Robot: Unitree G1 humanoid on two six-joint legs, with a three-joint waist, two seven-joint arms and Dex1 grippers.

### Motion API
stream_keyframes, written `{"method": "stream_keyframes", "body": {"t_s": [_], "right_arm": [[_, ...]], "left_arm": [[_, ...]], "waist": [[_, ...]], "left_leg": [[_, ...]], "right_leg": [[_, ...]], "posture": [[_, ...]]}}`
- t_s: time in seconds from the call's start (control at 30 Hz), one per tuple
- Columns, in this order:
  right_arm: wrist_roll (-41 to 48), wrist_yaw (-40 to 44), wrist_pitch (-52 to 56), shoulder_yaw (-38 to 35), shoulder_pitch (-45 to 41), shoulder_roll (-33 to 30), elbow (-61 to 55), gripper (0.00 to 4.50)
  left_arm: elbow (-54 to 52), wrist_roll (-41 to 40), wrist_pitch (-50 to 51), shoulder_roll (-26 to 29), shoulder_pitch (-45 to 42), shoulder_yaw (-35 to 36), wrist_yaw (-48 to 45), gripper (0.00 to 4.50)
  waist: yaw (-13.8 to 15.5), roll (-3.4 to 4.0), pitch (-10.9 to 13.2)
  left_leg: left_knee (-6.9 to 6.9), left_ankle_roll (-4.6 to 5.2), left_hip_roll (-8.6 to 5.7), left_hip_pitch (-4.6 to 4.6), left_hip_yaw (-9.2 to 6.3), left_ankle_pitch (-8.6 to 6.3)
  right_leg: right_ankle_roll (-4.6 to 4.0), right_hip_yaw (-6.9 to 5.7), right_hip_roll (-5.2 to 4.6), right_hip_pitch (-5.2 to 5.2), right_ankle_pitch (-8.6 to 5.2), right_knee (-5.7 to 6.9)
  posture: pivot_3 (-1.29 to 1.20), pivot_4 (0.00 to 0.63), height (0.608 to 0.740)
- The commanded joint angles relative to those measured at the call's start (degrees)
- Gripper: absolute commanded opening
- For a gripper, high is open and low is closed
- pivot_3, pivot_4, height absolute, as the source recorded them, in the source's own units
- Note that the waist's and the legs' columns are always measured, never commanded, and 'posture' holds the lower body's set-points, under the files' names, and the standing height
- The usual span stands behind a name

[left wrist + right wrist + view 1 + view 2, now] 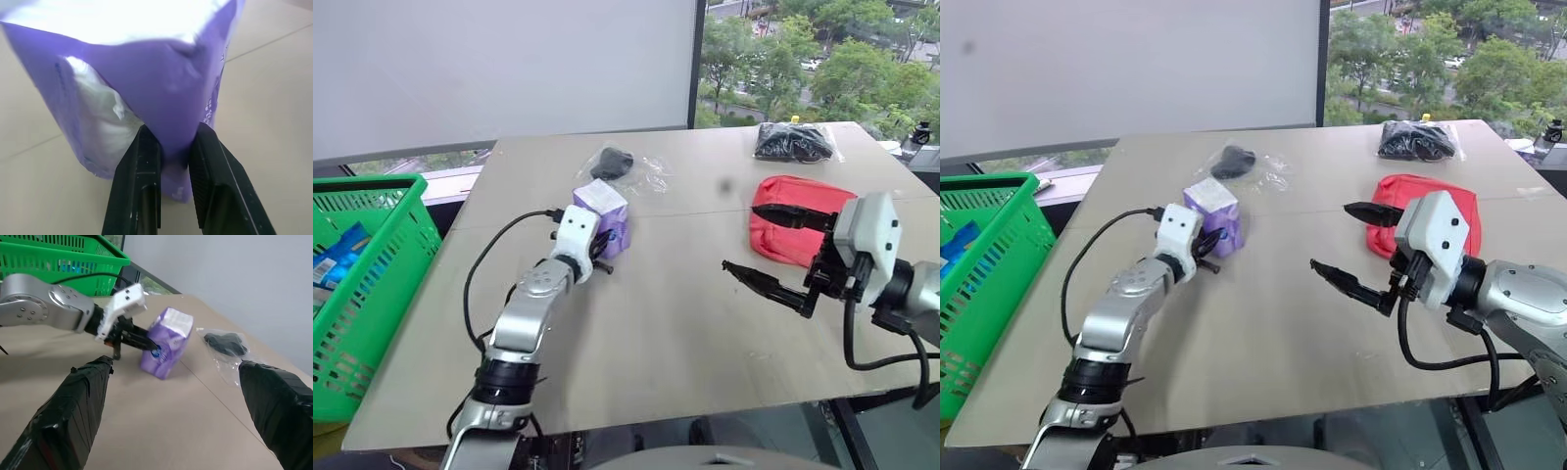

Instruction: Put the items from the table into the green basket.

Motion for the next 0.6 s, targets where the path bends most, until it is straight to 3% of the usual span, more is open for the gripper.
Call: {"method": "stream_keyframes", "body": {"t_s": [0.03,0.37,0.6], "right_arm": [[-0.9,0.4,-1.6,0.6,-1.7,0.2,-0.1,4.5],[-3.3,3.3,-3.6,7.5,-10.0,2.8,4.1,4.5],[-6.7,8.4,-6.7,13.8,-16.8,7.1,9.9,4.5]], "left_arm": [[-7.3,-0.4,-5.3,2.9,0.1,5.0,-1.4,0.77],[-9.6,-4.3,-7.5,9.7,-1.9,20.3,-1.9,0.77],[-3.9,-3.7,-6.6,20.2,-7.6,32.2,0.6,0.77]], "waist": [[0.2,-0.03,0.0],[1.3,-0.04,0.0],[3.7,-0.21,0.1]], "left_leg": [[0.0,0.0,0.0,-0.01,-0.02,0.0],[-0.03,0.0,0.0,-0.02,-0.09,0.0],[-0.12,-0.03,-0.02,-0.04,-0.18,0.02]], "right_leg": [[0.0,-0.03,-0.01,0.0,0.0,-0.01],[-0.01,-0.15,-0.06,0.0,0.01,-0.07],[-0.02,-0.25,-0.09,-0.04,0.01,-0.14]], "posture": [[-0.11,0.0,0.74],[0.03,0.0,0.74],[0.15,0.0,0.74]]}}
